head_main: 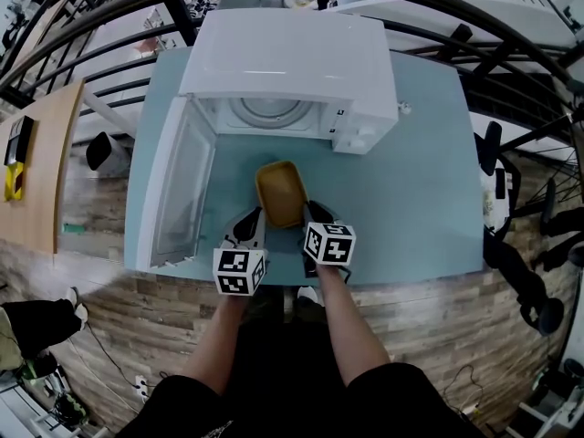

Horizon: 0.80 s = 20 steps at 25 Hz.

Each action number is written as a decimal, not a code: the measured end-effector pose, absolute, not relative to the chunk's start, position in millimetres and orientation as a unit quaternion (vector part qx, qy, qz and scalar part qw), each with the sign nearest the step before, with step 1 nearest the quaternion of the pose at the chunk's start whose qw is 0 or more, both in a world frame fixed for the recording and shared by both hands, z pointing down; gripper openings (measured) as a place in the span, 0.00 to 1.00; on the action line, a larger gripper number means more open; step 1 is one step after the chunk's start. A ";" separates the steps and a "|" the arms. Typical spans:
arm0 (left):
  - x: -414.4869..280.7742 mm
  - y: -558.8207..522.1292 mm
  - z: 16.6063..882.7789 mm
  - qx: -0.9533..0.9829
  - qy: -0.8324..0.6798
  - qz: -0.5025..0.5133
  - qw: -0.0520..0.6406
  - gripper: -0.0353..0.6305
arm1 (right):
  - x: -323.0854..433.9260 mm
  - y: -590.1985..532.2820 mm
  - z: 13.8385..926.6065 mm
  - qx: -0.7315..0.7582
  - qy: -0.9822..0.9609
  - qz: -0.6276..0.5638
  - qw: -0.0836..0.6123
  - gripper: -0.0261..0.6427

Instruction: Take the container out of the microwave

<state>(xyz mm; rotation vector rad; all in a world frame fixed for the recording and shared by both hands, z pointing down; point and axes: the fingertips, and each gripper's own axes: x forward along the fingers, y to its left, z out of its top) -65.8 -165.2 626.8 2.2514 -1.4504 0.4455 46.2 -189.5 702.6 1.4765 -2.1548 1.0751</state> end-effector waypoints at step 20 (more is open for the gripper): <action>-62.4 -141.3 585.3 0.817 -0.523 0.152 0.189 0.06 | 58.9 -172.0 646.9 0.472 -0.802 0.338 0.141 0.26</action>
